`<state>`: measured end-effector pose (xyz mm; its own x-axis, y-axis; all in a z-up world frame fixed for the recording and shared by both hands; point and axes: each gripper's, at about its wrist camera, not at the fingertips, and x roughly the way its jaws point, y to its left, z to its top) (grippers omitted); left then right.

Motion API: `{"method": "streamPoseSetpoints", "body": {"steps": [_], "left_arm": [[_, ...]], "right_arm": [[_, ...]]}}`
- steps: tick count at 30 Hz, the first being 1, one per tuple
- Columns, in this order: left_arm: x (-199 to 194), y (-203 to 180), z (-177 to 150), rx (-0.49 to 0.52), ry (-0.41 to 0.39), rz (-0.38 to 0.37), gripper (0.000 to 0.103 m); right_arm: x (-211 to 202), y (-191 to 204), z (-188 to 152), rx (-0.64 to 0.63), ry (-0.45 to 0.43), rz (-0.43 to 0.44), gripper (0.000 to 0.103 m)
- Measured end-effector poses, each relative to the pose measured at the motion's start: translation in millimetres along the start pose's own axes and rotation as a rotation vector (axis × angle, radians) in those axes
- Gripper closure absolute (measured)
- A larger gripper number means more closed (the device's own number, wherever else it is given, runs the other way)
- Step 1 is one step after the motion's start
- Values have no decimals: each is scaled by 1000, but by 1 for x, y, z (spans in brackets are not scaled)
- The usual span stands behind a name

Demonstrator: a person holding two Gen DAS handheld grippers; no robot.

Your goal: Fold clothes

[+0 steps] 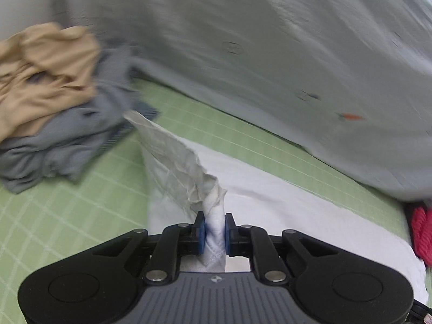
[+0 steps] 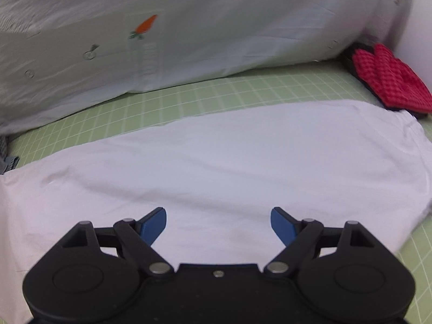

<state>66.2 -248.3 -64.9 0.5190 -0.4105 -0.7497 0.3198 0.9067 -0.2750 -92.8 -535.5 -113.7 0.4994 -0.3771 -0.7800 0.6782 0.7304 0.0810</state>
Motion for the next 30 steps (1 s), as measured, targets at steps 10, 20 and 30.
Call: {"method": "streamPoseSetpoints", "body": {"steps": [10,20,30], "left_arm": [[50,-103,-92,140,292,-34,78],[1,-75,-60,105,107,100,36],[-23,-19,-75,80,149,181,35]], "right_arm": [[-2,-78,-15,35,33,-33,18],[0,-57,-12,-25,28,69,16],[11,63,-58,-167,136,348,16]]}}
